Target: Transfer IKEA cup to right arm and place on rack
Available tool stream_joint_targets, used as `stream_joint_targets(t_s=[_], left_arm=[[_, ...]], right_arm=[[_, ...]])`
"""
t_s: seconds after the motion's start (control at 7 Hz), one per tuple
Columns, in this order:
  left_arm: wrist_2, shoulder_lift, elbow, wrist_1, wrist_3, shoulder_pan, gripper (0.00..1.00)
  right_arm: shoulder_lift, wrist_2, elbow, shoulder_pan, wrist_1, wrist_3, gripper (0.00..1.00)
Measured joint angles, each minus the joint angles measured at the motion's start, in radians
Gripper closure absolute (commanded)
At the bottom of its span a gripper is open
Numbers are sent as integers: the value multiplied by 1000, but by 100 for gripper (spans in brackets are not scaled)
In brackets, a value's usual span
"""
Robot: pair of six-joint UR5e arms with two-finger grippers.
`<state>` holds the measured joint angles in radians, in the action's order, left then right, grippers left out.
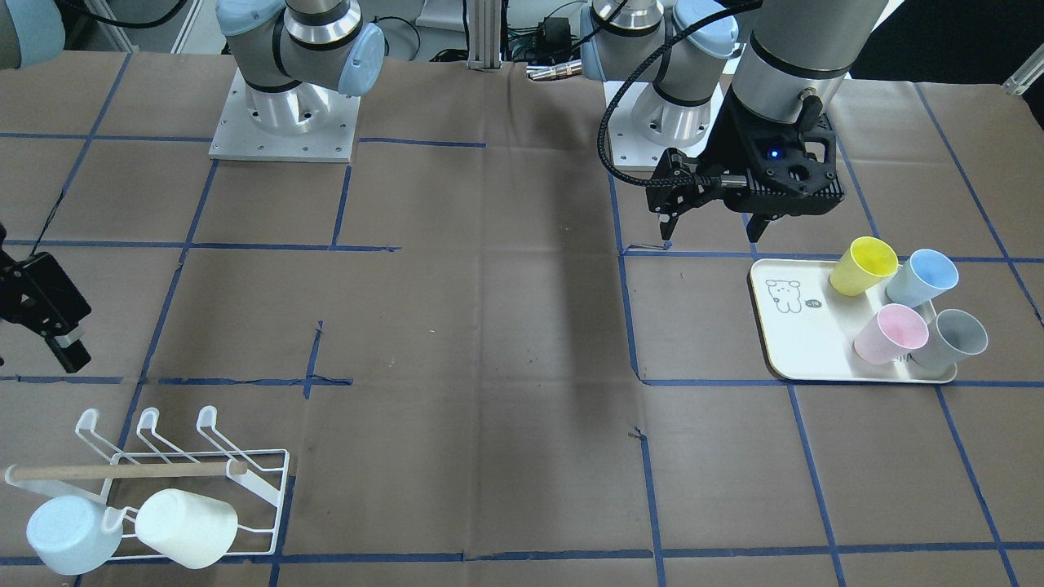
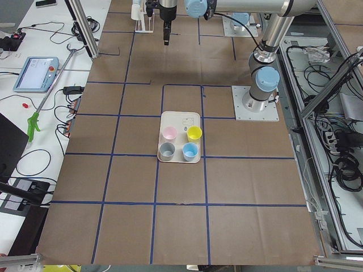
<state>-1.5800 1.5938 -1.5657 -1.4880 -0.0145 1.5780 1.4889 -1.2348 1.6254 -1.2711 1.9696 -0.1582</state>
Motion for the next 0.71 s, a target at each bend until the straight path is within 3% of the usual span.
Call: stream_joint_targets(t_s=[0.29,0.71], left_arm=[[0,0,-2,0,0,0,1],[0,0,-2,0,-2,0,0]], right_arm=[[30,-32,-17,-69,-232,-1,0],[48,-268,-19,-289,-342,21,0]])
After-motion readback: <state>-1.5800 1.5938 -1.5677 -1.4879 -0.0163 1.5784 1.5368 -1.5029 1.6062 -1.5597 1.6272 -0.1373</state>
